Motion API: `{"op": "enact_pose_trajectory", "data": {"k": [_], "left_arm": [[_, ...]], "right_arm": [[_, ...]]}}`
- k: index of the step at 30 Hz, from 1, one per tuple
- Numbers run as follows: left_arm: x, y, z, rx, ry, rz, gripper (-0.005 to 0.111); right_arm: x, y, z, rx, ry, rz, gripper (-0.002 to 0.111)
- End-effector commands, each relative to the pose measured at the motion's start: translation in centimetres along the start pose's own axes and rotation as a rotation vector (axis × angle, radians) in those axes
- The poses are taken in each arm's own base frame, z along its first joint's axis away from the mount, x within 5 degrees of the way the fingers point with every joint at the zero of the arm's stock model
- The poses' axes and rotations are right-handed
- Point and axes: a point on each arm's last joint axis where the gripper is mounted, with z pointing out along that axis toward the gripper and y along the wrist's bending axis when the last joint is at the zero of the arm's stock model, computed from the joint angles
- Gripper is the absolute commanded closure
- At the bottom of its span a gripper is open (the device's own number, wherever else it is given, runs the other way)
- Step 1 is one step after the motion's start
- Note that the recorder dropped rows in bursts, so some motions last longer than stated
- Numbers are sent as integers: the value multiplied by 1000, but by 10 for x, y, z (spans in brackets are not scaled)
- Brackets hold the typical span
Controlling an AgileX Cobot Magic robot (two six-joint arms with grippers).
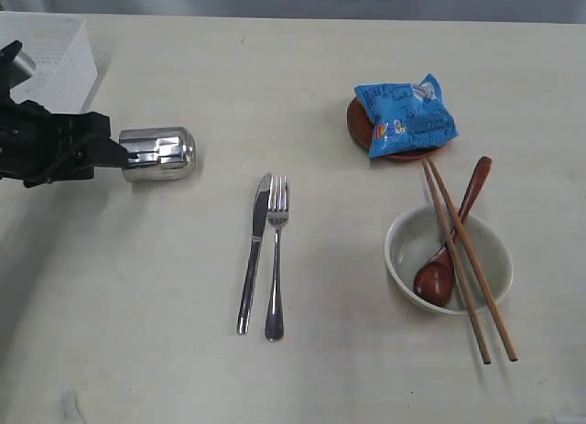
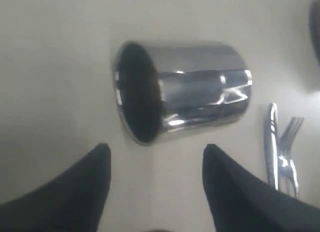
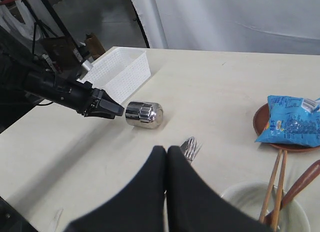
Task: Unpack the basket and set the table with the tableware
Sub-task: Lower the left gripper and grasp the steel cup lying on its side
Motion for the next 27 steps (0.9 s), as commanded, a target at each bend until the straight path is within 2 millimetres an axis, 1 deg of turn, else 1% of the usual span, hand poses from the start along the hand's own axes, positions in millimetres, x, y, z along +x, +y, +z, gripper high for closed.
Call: {"op": "enact_pose_trajectory", "data": {"k": [1,4,9,11,15,20,22,23,25,27], "left_arm": [[0,6,9,-7,-13,5,54],[-1,5,14,45,-31,3,54],[-2,10,26,80,-59,-37,54],[0,9,32,134,-58,-53,54],[4,7,44,242,-22,-14,54],[3,13,54,232,-6,4,56],[2,13,54,242,-10,22,62],[1,12,54,243,-12,26,67],[-1,11,54,249,-19,41,82],[-3,9,54,270,-24,47,103]], "right_arm": [[0,0,0,-5,5,-6,109],[0,0,0,-6,3,-9,109],[0,1,0,-8,1,-8,109],[0,1,0,-8,1,-8,109],[0,1,0,-8,1,-8,109],[0,1,0,-8,1,-8,109],[0,1,0,-8,1,-8,109],[0,1,0,-8,1,-8,109],[0,1,0,-8,1,-8,109],[0,1,0,-8,1,-8,109]]}}
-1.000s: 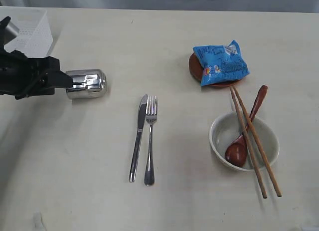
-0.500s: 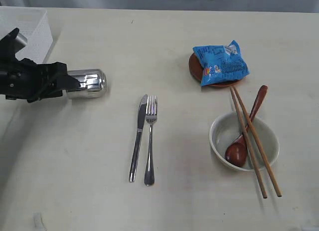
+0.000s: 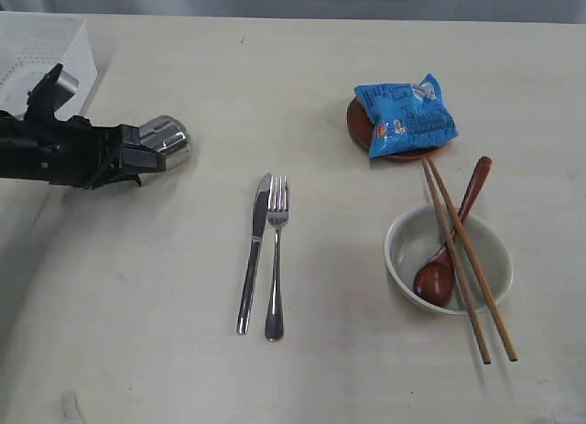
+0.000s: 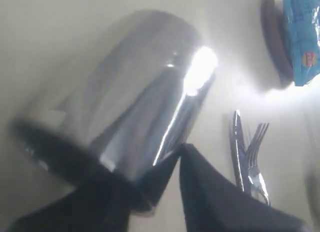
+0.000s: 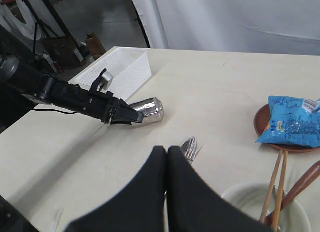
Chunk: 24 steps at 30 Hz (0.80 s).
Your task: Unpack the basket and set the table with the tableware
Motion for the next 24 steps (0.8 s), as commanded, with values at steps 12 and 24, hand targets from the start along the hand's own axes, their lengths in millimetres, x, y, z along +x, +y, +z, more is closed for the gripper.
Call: {"op": "enact_pose_trajectory", "data": {"k": [12,24], "left_arm": [[-34,-38,1,127,-10,72,107],[-85,-164,31,-207,146,751,107]], "right_arm": [[0,0,0,-5,1,-4,109],[1,0,0,-3,15,-5,109]]}}
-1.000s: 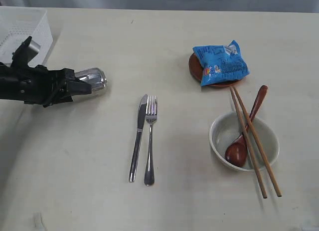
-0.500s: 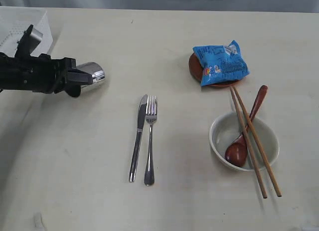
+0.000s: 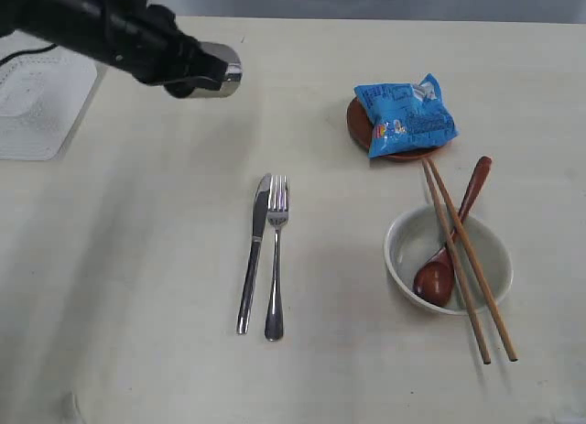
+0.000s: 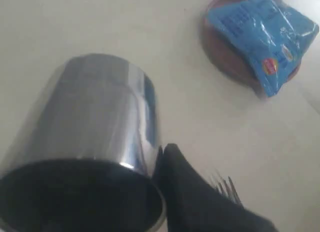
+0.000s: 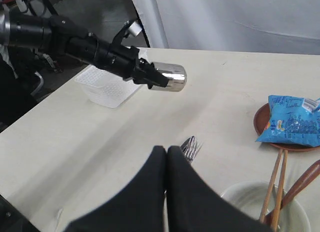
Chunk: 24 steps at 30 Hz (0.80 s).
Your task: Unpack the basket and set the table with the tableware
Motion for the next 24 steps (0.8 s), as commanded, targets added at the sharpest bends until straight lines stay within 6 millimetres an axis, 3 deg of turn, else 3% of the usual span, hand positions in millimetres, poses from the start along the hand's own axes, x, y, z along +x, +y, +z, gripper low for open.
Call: {"op": "enact_pose_trajectory", "data": {"k": [1,5,9,12,16,19,21,24], "left_arm": [[-35,-35,9,-74,141,261,107],[-63,-63,22,-151,352,478,107],[-74,-85,43,-153,556,573,107],[-82,-100,70,-184,561,651,107],[-81,-121,90,-231,568,772,107],[-64,-142,110,-155,617,904,107],[-57,-153,116,-93,616,872,107],[-61,-148,112,-183,600,779,107]], "right_arm": [[1,0,0,-3,12,-5,109],[1,0,0,-3,14,-6,109],[1,0,0,-3,16,-23,109],[1,0,0,-3,16,-30,109],[1,0,0,-3,16,-32,109],[1,0,0,-3,16,-47,109],[2,0,0,-3,20,-46,109],[2,0,0,-3,20,-53,109]]}}
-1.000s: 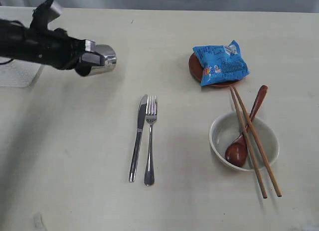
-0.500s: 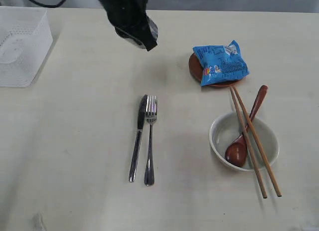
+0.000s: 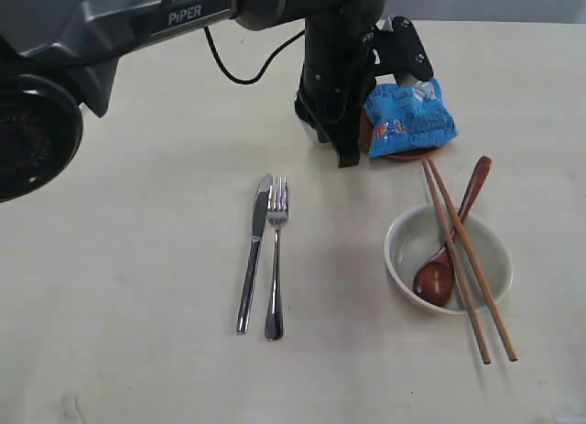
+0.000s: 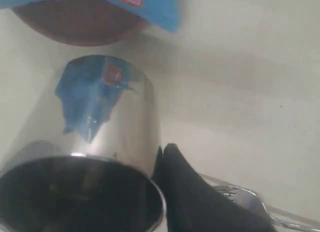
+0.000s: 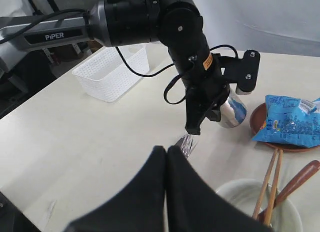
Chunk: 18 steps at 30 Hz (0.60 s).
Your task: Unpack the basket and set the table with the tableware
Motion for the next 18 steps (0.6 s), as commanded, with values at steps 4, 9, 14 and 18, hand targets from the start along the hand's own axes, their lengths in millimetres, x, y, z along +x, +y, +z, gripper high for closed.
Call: {"op": "enact_pose_trajectory", "data": {"k": [4,9,14,18], "left_arm": [[10,19,-13,-172,47,-242,107],[19,36,-17,-363,67,-492,107],[31,50,-24,-388,62,-557,107],[48,69,-22,-380,57,-715,107]], "right_arm": [[0,0,0,-4,5,-13,109],[0,0,0,-4,5,-8,109],[3,2,0,-19,34,6,109],[4,2,0,-20,43,7,109]]}}
